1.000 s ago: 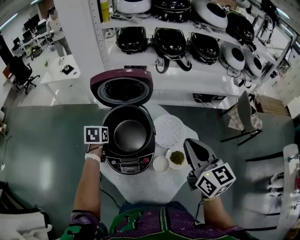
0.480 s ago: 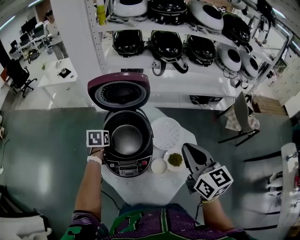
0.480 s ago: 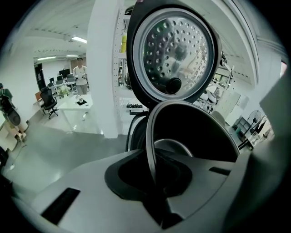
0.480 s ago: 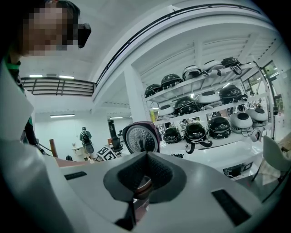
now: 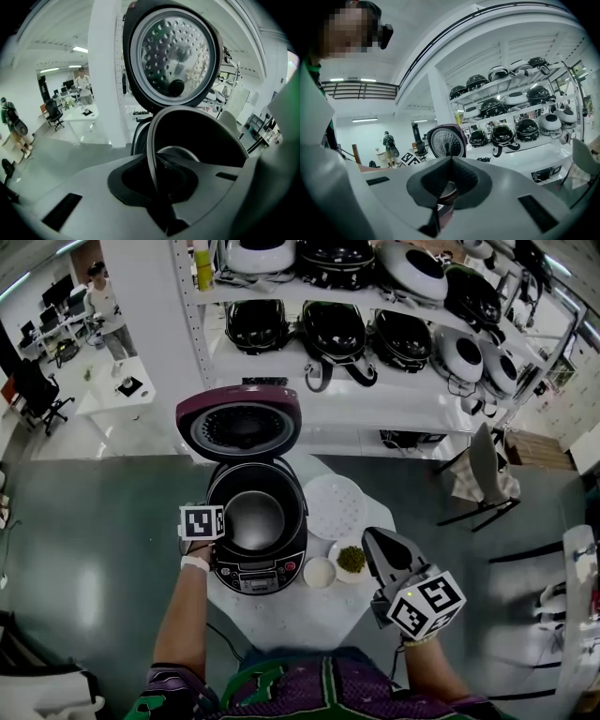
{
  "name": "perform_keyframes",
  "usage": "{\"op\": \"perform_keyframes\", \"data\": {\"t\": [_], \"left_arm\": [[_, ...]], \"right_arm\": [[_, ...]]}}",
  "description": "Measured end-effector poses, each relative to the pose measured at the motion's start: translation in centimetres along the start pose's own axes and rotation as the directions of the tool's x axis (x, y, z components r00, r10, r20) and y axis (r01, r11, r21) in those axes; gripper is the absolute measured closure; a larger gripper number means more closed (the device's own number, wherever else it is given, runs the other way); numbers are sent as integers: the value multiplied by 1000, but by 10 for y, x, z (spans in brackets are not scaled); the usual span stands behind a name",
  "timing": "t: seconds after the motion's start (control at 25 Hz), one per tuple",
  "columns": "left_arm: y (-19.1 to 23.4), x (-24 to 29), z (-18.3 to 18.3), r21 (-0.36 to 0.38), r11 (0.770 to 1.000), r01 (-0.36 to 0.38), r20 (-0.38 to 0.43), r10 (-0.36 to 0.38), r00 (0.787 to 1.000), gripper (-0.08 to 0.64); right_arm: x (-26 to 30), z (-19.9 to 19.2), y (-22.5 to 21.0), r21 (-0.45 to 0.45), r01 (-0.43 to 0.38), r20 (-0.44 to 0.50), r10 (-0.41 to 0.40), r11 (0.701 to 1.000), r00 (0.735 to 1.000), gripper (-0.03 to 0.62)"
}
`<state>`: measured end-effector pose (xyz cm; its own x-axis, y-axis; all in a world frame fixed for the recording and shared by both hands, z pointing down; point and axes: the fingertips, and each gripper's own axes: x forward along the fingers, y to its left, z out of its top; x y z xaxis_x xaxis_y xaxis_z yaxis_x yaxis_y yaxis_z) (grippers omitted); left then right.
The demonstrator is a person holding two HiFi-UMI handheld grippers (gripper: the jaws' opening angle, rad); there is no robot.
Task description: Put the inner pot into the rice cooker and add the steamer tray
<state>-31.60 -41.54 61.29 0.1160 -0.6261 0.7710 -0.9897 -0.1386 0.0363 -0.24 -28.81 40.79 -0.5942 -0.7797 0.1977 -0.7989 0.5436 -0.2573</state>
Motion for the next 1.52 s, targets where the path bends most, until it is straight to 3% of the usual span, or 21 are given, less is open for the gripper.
{"op": "perform_keyframes", "data": {"t": [0.08,0.12,0.4,0.84,1.0,1.12,1.24,1.52], "left_arm": [[-2,-1,2,26,1000,14,5,-14,1000,490],[-3,-2,2,24,999,30,13,-30,999,440],[-6,-6,5,16,997,80,70,-81,994,337],[-5,-33,14,11,996,88,195,-89,977,314],[3,-53,10,-12,999,47,260,-42,965,321],[0,-83,8,-53,999,5,336,13,942,321],[-14,-122,12,-85,996,-21,420,54,906,321],[-65,-202,8,-98,994,-54,546,99,832,322]], "right_arm": [[1,0,0,-1,-2,0,2,1000,1000,586],[0,0,0,-1,-3,0,3,1000,1000,586],[2,-4,3,6,-8,-4,8,1000,1000,585],[1,3,8,-22,-10,-7,9,1000,1000,586],[-1,11,5,-44,-36,2,36,998,999,584],[-8,11,0,-74,-85,-11,84,994,996,585],[-16,15,-7,-103,-126,-15,126,987,992,585],[-39,25,-17,-122,-212,5,214,970,977,584]]}}
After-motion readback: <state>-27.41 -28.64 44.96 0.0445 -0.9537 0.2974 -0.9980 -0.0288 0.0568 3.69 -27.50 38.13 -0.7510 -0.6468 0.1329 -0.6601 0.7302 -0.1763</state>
